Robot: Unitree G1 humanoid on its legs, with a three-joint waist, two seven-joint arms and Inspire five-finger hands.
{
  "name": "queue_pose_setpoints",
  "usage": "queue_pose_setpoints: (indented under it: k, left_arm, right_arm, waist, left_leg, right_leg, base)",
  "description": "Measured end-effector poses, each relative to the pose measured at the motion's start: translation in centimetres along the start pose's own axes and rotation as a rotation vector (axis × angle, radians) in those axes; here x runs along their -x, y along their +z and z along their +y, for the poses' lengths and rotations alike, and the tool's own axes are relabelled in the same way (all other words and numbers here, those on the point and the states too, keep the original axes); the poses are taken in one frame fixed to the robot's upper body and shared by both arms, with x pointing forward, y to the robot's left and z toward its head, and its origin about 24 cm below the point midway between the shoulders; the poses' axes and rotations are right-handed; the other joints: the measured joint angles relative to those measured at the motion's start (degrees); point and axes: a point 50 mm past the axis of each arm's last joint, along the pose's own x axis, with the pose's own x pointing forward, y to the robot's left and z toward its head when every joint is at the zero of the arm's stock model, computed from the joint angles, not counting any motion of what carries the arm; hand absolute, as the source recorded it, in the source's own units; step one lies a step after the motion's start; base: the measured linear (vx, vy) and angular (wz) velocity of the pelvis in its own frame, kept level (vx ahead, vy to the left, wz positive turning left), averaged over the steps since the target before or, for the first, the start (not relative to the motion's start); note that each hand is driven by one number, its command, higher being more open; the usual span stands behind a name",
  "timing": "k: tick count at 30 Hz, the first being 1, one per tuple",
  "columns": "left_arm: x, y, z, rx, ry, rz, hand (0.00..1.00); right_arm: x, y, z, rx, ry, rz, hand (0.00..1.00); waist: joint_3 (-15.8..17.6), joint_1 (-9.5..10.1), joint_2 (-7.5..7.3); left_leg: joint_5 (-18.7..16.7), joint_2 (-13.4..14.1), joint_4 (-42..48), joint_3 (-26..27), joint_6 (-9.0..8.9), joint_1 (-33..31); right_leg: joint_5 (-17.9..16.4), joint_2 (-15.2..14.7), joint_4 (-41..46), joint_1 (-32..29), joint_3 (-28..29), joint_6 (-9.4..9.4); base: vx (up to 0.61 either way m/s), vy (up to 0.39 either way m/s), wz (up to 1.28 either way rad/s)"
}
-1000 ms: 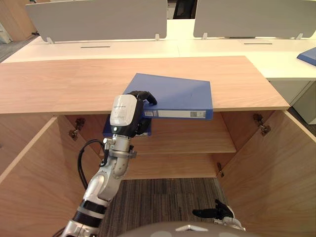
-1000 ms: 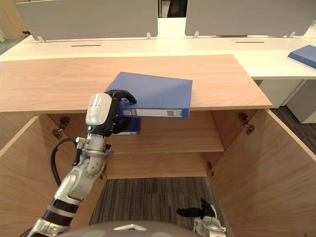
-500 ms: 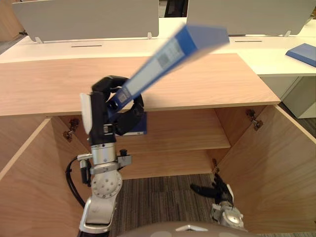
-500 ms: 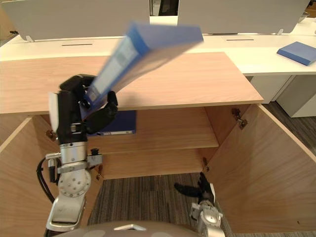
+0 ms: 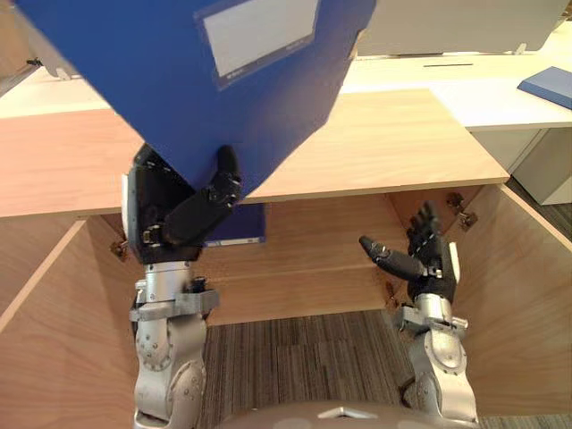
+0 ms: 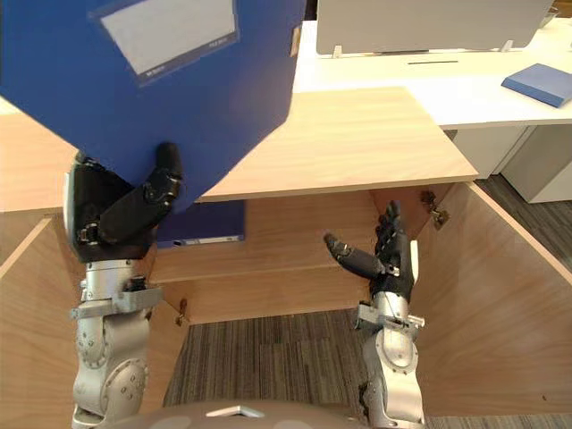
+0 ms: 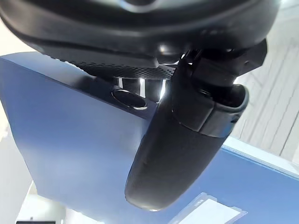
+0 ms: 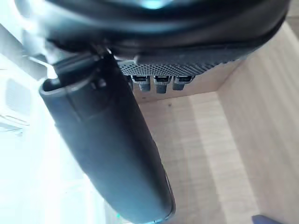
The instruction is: Walk over to the cabinet, pick up the folder, carry it to the office cabinet, place the folder inside the office cabinet, then close the office cabinet door
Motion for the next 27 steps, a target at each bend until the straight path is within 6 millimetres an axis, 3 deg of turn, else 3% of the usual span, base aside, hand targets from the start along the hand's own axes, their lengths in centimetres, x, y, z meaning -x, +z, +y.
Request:
queue_pose_setpoints:
  k: [11,19,27]
  left_arm:
    - [1.3,-2.2,0.4,0.140,-0.033,0.135,0.00]
    - [2.3,-4.9,0.6,0.131,-0.091,0.296,0.00]
    - [2.7,-5.3,-0.1,0.131,-0.206,0.347,0.00]
  right_arm:
    - [-1.4,6.3,1.4,-0.053,0.134,-0.314,1.00]
    - [-2.3,8.1,2.4,-0.053,0.284,-0.400,1.00]
    - [-3.0,9.4,3.2,0.008,0.448,-0.439,1.00]
  waist:
    - [0.3,-0.11,0.17]
    - [0.5,-0.12,0.11]
    - [0.5,-0.18,0.14]
  left_leg:
    - [-0.5,-0.4,1.2,-0.1,0.49,0.2]
    - [-0.5,-0.6,2.1,-0.1,0.54,-0.4]
    - [-0.5,-0.5,2.1,-0.2,0.57,-0.7]
  right_leg:
    - [0.2,-0.4,1.2,0.1,0.3,0.23]
    - [0.3,-0.7,1.0,0.1,0.4,0.40]
    - [1.0,-0.6,0.7,0.0,0.4,0.40]
  base:
    - [-0.01,-0.001,0.00]
    - [-0.02,-0.005,0.00]
    - [0.00,-0.004,0.00]
